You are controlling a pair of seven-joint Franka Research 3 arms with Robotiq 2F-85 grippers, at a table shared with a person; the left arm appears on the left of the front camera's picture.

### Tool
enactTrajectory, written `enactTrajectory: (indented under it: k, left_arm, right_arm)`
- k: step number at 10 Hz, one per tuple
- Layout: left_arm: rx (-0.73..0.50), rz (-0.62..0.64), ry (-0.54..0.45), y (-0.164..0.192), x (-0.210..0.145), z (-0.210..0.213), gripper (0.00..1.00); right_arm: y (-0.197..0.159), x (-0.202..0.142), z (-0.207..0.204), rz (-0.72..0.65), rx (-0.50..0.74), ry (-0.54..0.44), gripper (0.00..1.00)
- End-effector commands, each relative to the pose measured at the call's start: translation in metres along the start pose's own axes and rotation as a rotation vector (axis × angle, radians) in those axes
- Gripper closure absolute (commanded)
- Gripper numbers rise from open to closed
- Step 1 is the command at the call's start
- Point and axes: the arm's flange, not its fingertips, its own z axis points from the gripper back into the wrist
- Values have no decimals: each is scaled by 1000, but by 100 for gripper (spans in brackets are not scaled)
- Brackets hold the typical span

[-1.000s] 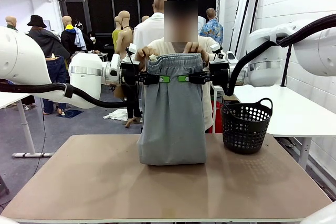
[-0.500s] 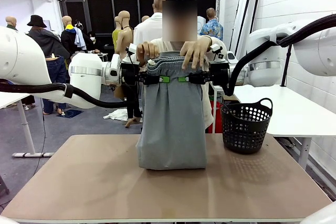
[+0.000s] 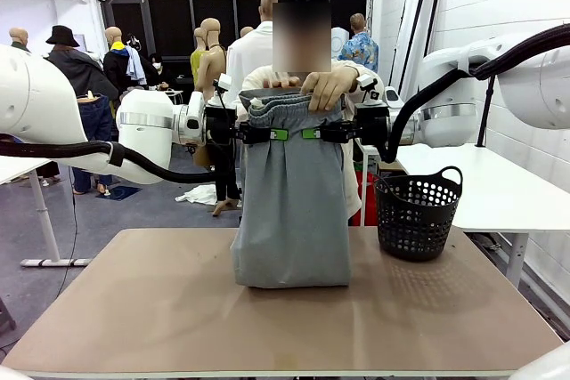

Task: Fold the training pants.
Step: Release the ends of the Training pants and then grab the overlapped ends.

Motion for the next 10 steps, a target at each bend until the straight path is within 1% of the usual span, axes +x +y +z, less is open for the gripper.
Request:
enactTrajectory:
  k: [1, 10]
  left_arm:
    - [1, -9, -25, -4, 1, 0, 100]
    - [1, -9, -25, -4, 1, 0, 100]
  right_arm:
    - [1, 4, 0, 2, 10, -13, 100]
    - [1, 4, 0, 2, 10, -13, 100]
